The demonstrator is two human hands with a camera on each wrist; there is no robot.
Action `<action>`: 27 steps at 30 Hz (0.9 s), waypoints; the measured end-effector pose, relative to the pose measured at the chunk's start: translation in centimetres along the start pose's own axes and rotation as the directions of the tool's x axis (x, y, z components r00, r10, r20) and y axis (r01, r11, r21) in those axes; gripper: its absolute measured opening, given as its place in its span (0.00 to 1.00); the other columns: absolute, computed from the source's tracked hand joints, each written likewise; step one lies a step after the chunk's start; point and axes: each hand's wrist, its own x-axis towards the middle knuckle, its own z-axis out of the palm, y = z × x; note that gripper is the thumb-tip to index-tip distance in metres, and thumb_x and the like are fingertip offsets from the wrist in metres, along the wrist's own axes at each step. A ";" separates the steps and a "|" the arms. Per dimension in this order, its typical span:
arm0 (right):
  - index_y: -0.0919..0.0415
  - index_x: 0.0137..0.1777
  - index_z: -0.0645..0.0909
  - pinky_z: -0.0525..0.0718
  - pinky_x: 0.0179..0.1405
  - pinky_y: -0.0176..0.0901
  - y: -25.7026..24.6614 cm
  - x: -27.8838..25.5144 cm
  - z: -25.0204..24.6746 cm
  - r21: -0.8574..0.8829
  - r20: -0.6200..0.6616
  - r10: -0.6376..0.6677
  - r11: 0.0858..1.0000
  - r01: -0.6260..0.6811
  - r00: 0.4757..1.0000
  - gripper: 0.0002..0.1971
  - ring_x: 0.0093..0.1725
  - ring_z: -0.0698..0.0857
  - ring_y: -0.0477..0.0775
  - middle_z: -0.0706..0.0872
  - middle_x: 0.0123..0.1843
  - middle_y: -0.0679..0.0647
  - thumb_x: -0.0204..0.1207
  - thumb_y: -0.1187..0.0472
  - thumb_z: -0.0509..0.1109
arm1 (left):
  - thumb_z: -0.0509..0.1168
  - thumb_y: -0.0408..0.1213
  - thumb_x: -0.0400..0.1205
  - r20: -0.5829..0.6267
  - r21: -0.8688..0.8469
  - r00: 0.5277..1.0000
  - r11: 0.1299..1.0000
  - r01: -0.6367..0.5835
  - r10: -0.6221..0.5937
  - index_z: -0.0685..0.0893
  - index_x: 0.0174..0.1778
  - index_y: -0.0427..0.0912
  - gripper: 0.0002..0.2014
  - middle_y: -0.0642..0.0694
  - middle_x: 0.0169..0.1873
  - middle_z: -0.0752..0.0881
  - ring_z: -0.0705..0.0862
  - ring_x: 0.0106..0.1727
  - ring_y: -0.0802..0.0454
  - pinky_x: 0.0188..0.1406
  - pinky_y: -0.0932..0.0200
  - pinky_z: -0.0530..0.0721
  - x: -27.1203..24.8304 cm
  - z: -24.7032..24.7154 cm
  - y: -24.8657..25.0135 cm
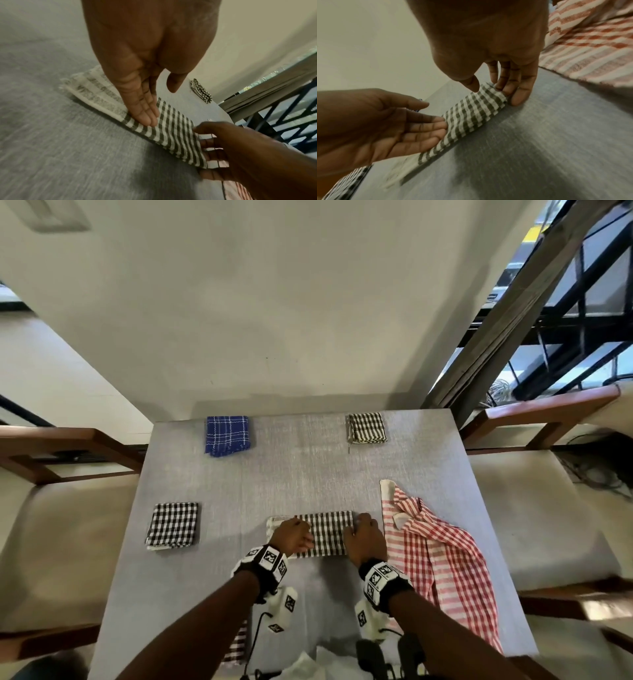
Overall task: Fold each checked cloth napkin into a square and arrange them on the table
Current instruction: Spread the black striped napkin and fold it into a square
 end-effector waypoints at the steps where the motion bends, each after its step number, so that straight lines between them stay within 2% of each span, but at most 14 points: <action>1: 0.59 0.67 0.71 0.81 0.53 0.50 -0.4 -0.1 -0.1 0.036 0.011 0.044 0.998 -0.044 0.999 0.19 0.55 0.83 0.61 0.80 0.61 0.59 0.81 0.51 0.64 | 0.57 0.33 0.86 -0.022 -0.016 1.000 1.000 0.017 -0.017 0.77 0.45 0.38 0.07 0.38 0.35 0.83 0.83 0.32 0.45 0.33 0.57 0.81 0.3 0.4 -0.1; 4: 0.59 0.69 0.70 0.82 0.55 0.53 -1.2 -0.2 0.0 0.098 0.027 0.127 0.987 -0.129 0.992 0.21 0.58 0.83 0.64 0.79 0.62 0.60 0.79 0.52 0.66 | 0.58 0.33 0.85 -0.073 -0.041 0.997 0.999 -0.022 0.019 0.77 0.46 0.36 0.05 0.38 0.34 0.82 0.78 0.27 0.48 0.24 0.61 0.75 0.7 1.3 -0.4; 7: 0.57 0.70 0.70 0.83 0.59 0.57 -1.7 -0.5 0.6 0.124 0.020 0.173 0.977 -0.174 0.985 0.23 0.61 0.82 0.63 0.79 0.64 0.59 0.78 0.51 0.67 | 0.59 0.32 0.84 -0.135 0.011 0.986 0.995 -0.098 0.099 0.79 0.47 0.37 0.04 0.40 0.34 0.83 0.79 0.27 0.50 0.24 0.60 0.77 0.3 2.0 -0.5; 9: 0.57 0.70 0.70 0.83 0.59 0.57 -2.1 -0.7 0.5 0.147 0.018 0.217 0.965 -0.218 0.976 0.23 0.61 0.81 0.62 0.79 0.64 0.58 0.77 0.51 0.67 | 0.59 0.33 0.85 -0.134 0.106 0.981 0.987 -0.124 0.138 0.80 0.51 0.36 0.06 0.38 0.40 0.85 0.84 0.34 0.47 0.34 0.54 0.85 0.2 2.4 -0.5; 10: 0.57 0.70 0.70 0.82 0.59 0.56 -2.3 -0.8 0.5 0.162 0.023 0.239 0.957 -0.240 0.971 0.23 0.62 0.81 0.63 0.79 0.64 0.58 0.77 0.51 0.68 | 0.57 0.33 0.85 -0.125 0.228 0.978 0.964 -0.136 0.167 0.80 0.55 0.34 0.09 0.35 0.46 0.85 0.86 0.42 0.42 0.44 0.49 0.87 0.5 2.5 -0.6; 11: 0.57 0.70 0.71 0.82 0.59 0.55 -2.4 -0.7 0.5 0.175 0.032 0.252 0.951 -0.254 0.967 0.24 0.62 0.82 0.62 0.79 0.64 0.58 0.76 0.51 0.68 | 0.56 0.32 0.86 -0.115 0.329 0.979 0.936 -0.122 0.168 0.80 0.59 0.31 0.12 0.33 0.53 0.85 0.86 0.50 0.37 0.54 0.43 0.86 0.8 2.6 -0.8; 13: 0.57 0.70 0.76 0.83 0.61 0.55 -2.4 -0.4 0.6 0.185 0.062 0.261 0.946 -0.268 0.963 0.24 0.61 0.83 0.61 0.81 0.65 0.57 0.75 0.49 0.68 | 0.54 0.30 0.86 -0.135 0.424 0.976 0.900 -0.097 0.169 0.79 0.62 0.28 0.14 0.31 0.60 0.83 0.83 0.60 0.33 0.61 0.38 0.81 1.1 2.8 -1.0; 15: 0.56 0.68 0.80 0.84 0.62 0.56 -2.2 -0.1 0.7 0.177 0.069 0.255 0.948 -0.263 0.964 0.24 0.59 0.84 0.61 0.83 0.64 0.58 0.74 0.47 0.67 | 0.56 0.33 0.85 -0.118 0.499 0.970 0.857 -0.128 0.213 0.80 0.61 0.31 0.13 0.32 0.58 0.84 0.84 0.58 0.35 0.60 0.39 0.82 1.2 2.9 -1.1; 17: 0.57 0.66 0.81 0.83 0.63 0.55 -2.4 -0.2 0.6 0.183 0.052 0.272 0.943 -0.277 0.961 0.23 0.60 0.83 0.61 0.82 0.63 0.59 0.74 0.48 0.68 | 0.58 0.36 0.83 -0.162 0.473 0.957 0.870 -0.137 0.239 0.80 0.59 0.35 0.12 0.34 0.55 0.85 0.84 0.55 0.38 0.59 0.44 0.84 1.2 3.1 -1.1; 20: 0.58 0.62 0.79 0.81 0.58 0.50 -2.6 -0.6 0.3 0.229 0.047 0.271 0.934 -0.275 0.961 0.18 0.57 0.83 0.59 0.83 0.59 0.57 0.76 0.49 0.68 | 0.57 0.33 0.83 -0.154 0.493 0.961 0.861 -0.125 0.228 0.79 0.59 0.33 0.12 0.34 0.55 0.84 0.84 0.56 0.38 0.56 0.49 0.81 1.1 3.3 -1.0; 22: 0.59 0.61 0.78 0.79 0.52 0.46 -2.6 -0.7 0.0 0.327 0.066 0.261 0.906 -0.268 0.963 0.16 0.52 0.83 0.56 0.85 0.55 0.55 0.77 0.53 0.69 | 0.56 0.31 0.82 -0.157 0.488 0.962 0.864 -0.121 0.224 0.78 0.58 0.33 0.11 0.32 0.54 0.84 0.84 0.55 0.37 0.55 0.47 0.82 0.9 3.4 -0.8; 24: 0.59 0.63 0.76 0.78 0.50 0.44 -2.6 -0.6 -0.3 0.464 0.094 0.283 0.836 -0.293 0.955 0.16 0.50 0.81 0.53 0.83 0.53 0.52 0.77 0.59 0.71 | 0.56 0.29 0.83 -0.161 0.525 0.958 0.843 -0.122 0.239 0.78 0.59 0.32 0.11 0.32 0.55 0.84 0.83 0.55 0.37 0.56 0.47 0.81 1.0 3.4 -0.8; 26: 0.59 0.65 0.76 0.78 0.51 0.43 -2.7 -0.3 -0.5 0.549 0.091 0.300 0.780 -0.299 0.950 0.19 0.53 0.84 0.55 0.84 0.54 0.52 0.75 0.62 0.73 | 0.55 0.30 0.84 -0.163 0.549 0.953 0.826 -0.126 0.254 0.77 0.63 0.32 0.13 0.33 0.58 0.83 0.82 0.58 0.39 0.57 0.52 0.79 1.0 3.4 -0.9; 27: 0.59 0.65 0.78 0.79 0.52 0.43 -2.8 -0.1 -0.6 0.547 0.081 0.296 0.785 -0.290 0.952 0.19 0.55 0.85 0.57 0.85 0.55 0.53 0.74 0.62 0.74 | 0.55 0.30 0.85 -0.166 0.547 0.953 0.828 -0.123 0.252 0.77 0.65 0.32 0.14 0.34 0.60 0.83 0.82 0.60 0.40 0.57 0.54 0.77 0.9 3.4 -0.9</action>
